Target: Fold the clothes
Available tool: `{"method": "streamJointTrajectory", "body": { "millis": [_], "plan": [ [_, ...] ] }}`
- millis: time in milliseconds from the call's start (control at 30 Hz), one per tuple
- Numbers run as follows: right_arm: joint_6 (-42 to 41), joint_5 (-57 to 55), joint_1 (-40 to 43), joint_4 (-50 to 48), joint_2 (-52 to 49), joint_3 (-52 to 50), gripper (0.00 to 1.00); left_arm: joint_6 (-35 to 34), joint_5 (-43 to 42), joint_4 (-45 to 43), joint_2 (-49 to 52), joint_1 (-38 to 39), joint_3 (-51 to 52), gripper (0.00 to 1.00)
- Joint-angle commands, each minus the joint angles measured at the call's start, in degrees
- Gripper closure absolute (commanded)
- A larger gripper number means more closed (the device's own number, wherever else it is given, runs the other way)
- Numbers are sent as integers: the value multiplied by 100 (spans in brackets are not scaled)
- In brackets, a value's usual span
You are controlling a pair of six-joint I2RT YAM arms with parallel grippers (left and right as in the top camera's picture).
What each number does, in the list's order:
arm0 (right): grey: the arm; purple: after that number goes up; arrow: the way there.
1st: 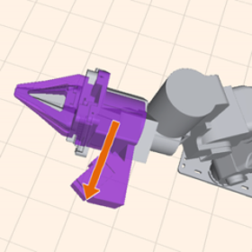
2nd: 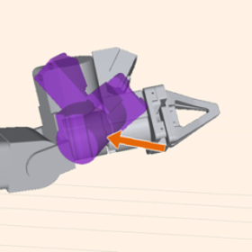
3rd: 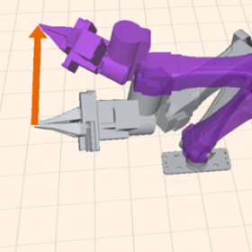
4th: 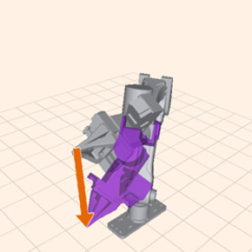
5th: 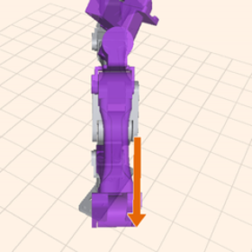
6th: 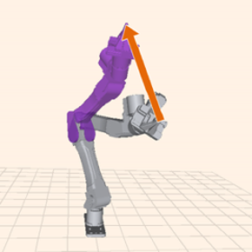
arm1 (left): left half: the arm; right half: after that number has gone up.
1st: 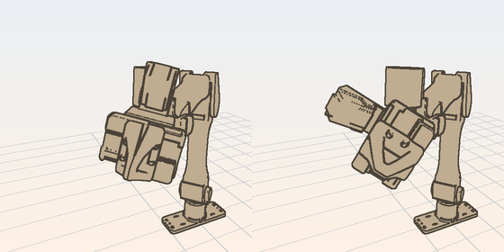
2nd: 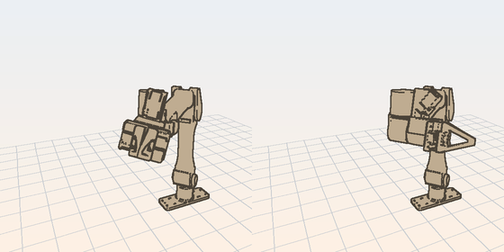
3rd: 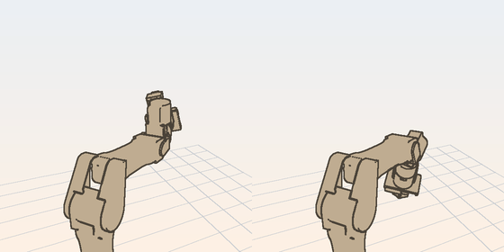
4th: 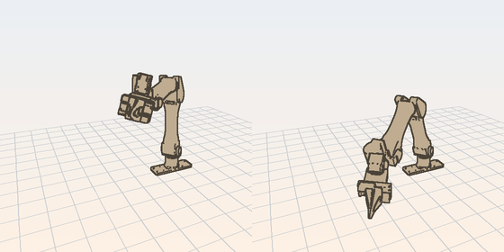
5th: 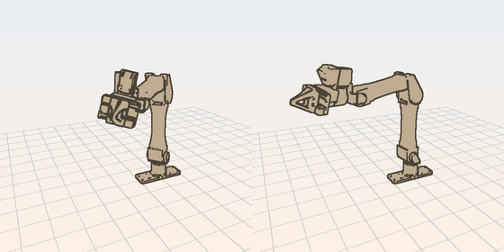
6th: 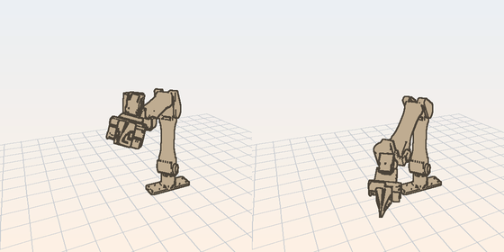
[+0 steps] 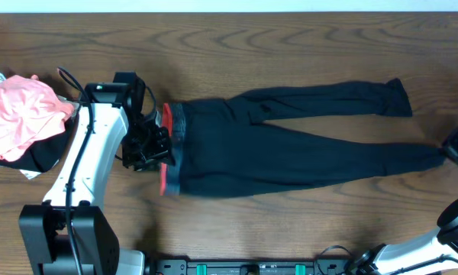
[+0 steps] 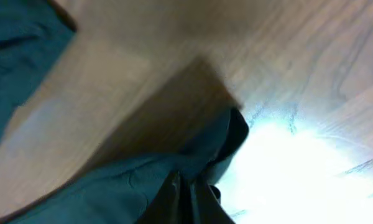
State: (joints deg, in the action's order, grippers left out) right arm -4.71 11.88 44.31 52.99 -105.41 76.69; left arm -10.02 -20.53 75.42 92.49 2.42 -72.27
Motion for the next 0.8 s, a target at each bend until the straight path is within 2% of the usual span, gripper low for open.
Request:
{"method": "streamJointTrajectory", "body": {
  "millis": [0,167,400,633,700,767],
  "plan": [
    [-83,-131,76,-81,-9,-31,92,87,72,37,-4,-9,247,45],
    [-125,-35,90,-164,-9,-24,89,258,153,-232,-4,-9,387,44],
    [-50,671,90,-358,-2,168,83,249,173,-1410,-4,-7,387,45],
    [496,2212,-31,-221,-2,391,83,251,153,-1832,-2,210,387,46],
    [638,2111,-133,50,-2,387,83,251,155,-1875,-2,352,387,46],
    [649,1497,-278,256,-4,363,84,251,157,-1899,-2,514,387,46]
  ]
}}
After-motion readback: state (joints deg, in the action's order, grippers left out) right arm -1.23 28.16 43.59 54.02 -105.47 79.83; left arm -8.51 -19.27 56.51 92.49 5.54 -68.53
